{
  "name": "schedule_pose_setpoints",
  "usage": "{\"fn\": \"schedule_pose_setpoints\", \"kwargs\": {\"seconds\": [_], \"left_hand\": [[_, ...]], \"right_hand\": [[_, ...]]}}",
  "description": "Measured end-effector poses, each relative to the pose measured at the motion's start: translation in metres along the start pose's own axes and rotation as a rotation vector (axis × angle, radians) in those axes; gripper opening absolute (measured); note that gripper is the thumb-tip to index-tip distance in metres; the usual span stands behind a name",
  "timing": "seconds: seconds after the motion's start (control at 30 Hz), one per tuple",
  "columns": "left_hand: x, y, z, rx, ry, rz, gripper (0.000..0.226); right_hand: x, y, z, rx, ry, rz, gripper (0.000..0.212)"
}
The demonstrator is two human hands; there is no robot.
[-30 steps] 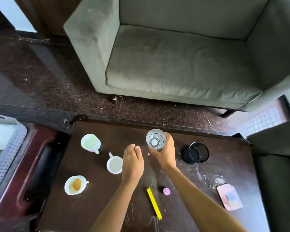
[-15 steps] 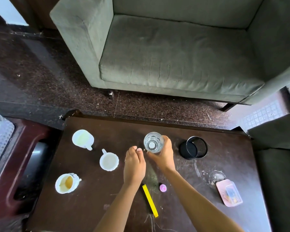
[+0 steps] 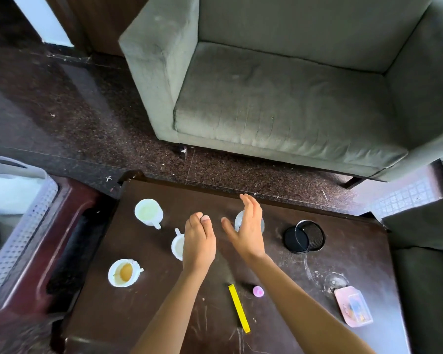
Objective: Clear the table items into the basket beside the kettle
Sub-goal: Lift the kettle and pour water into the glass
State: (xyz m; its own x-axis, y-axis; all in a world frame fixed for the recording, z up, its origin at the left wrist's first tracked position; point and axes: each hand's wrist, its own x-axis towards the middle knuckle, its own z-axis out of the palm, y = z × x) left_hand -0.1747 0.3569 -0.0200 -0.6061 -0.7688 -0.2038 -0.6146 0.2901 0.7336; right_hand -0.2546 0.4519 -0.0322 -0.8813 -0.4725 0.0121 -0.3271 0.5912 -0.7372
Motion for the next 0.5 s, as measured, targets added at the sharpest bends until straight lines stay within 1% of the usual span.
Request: {"fn": "schedule_pose_setpoints", "kwargs": {"seconds": [0.13,0.33,0.47,0.5], "left_hand": [[0.013,-0.003,-0.065,-0.141,0.07,-0.024,0.034],[0.031,-0.04,-0.175,-0.157,0.236,-0.04,0.035],[0.04,-0.071,-0.24,-0.169,0.341,-0.08,0.044],[0.042,-0.079,-0.255,-0.173,0.367,-0.094,0.043]], "right_hand": [[0.012,-0.066,0.018,0.067,-0.035,-0.088,0.059],[0.016,-0.174,0.07,0.156,-0.157,-0.23,0.051],[0.015,-0.239,0.115,0.167,-0.241,-0.31,0.05],[0.015,-0.255,0.128,0.162,-0.254,-0.33,0.05]]}}
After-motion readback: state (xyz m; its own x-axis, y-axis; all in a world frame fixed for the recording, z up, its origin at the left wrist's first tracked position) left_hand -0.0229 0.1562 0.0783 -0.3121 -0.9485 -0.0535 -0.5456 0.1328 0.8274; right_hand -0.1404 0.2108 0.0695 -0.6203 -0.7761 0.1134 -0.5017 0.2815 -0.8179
